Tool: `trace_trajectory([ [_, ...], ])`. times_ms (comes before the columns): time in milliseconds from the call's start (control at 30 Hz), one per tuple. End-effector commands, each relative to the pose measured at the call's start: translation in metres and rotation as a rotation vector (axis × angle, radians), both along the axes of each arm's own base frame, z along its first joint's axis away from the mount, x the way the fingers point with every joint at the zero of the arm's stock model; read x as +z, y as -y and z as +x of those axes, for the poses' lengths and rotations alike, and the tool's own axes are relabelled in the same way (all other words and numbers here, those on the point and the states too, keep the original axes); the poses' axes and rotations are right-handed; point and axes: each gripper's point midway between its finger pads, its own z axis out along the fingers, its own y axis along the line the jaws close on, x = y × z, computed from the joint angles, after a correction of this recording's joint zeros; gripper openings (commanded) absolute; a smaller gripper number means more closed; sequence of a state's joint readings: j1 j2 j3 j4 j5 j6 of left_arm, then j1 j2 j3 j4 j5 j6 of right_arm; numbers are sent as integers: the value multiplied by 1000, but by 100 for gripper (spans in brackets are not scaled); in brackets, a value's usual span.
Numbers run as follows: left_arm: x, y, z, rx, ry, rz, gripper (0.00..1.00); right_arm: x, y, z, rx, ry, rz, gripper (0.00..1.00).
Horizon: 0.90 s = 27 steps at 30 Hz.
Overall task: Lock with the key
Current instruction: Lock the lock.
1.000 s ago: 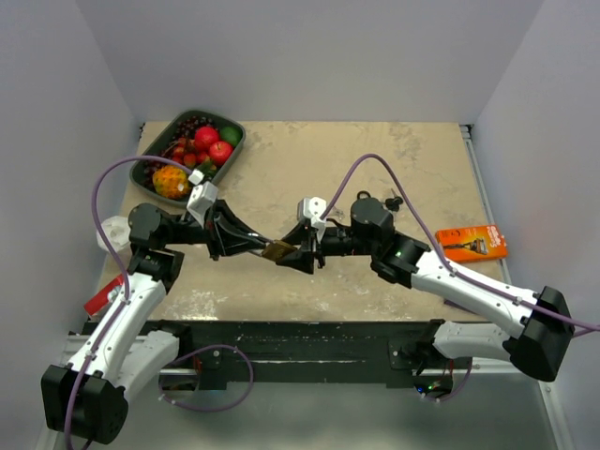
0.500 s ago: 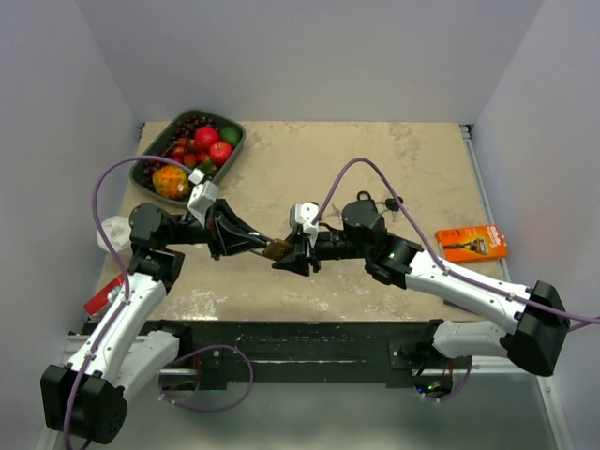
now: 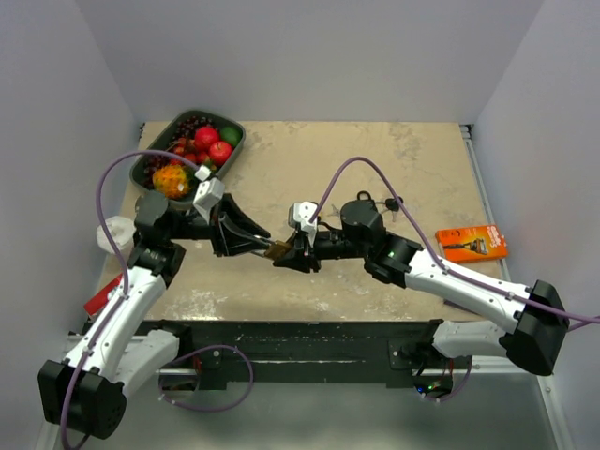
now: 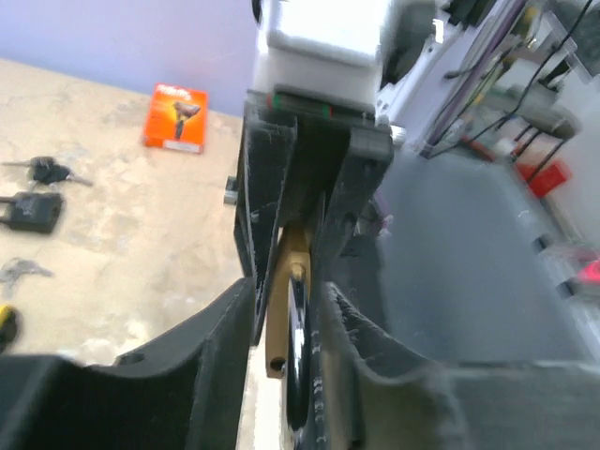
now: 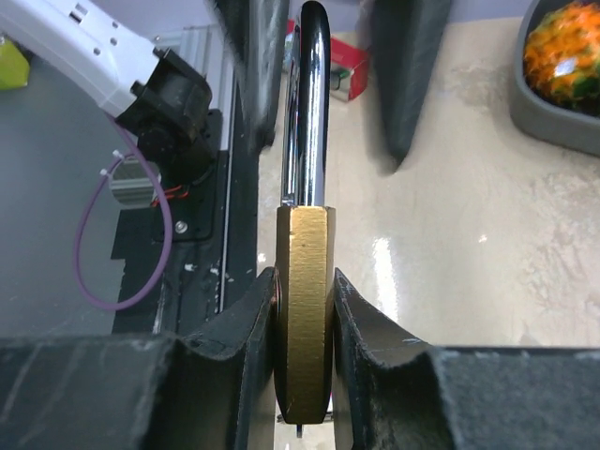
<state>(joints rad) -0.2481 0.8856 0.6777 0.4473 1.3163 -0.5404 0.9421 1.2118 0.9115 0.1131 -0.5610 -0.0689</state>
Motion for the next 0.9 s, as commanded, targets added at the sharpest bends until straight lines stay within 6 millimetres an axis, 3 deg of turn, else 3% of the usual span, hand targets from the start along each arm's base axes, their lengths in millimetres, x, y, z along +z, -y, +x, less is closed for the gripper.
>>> trace_trajectory([
  [0,-9,-6,17,-16,110,142,54,44,4,0,3,62,94,0],
  [33,5,-11,22,-2,189,164,56,42,7,0,-2,59,90,0],
  [67,-12,-17,9,-16,79,227,57,43,10,2,-14,61,94,0],
  [100,-15,-21,22,-6,206,271,63,44,13,0,-13,67,91,0],
  [133,-25,-25,13,-22,144,308,64,41,15,-1,-11,68,82,0],
  [267,-32,-31,5,-66,241,341,65,35,20,-6,4,76,67,0],
  [633,-46,-34,-7,-85,258,352,63,35,25,-5,-3,100,42,0],
  [800,-42,-32,-8,-52,223,332,63,32,26,-4,-10,99,35,0],
  [833,-34,-29,1,-32,269,306,62,33,26,-5,-4,103,37,0],
  [867,-28,-27,-3,-19,200,280,61,33,25,-4,-2,105,38,0],
])
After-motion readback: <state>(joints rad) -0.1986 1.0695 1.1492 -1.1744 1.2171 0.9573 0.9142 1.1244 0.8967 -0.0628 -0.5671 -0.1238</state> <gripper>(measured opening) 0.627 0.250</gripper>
